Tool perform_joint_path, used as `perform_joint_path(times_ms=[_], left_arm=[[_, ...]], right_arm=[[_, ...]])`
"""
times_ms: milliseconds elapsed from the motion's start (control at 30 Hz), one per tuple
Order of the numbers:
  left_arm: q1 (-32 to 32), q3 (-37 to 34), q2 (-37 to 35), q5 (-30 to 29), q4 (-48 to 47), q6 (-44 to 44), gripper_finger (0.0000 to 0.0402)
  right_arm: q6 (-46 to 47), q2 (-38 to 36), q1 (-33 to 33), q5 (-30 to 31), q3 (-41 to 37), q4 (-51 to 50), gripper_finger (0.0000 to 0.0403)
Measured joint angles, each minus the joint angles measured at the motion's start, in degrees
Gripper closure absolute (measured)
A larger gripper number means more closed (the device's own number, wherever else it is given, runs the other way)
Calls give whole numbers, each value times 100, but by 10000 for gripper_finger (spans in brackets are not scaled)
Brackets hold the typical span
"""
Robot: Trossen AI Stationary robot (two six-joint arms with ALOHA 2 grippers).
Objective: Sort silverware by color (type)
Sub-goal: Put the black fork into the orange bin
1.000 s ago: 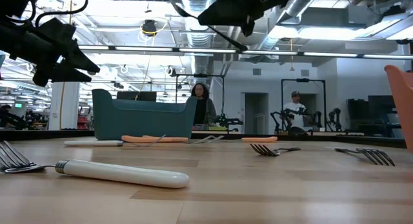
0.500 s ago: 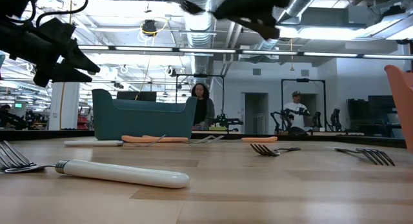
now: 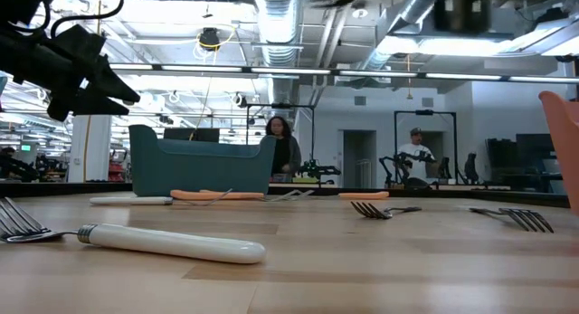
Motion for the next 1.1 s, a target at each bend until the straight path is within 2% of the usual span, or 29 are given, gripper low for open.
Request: perform_joint_path(times_ms=[100,233,567,867,1100], left_arm=[[0,-1,2,1,-2,-40,167],[0,0,2,1,-24,-57,167],[-2,0,2,30,-39,-147,167],[-2,0,2,31,-39,-190,167],[-1,0,2,28,-39,-192,167]], right_arm=[[521,-342,223,-151,2,-507,380],[1274,-806,520,-21,2,-1150,380],[2283,-1664,883,74,4,-2855,380],[3189,-2151,1174,-169,4,-3747,380],[4066,-2264,1440,-410,4,-4107,380]])
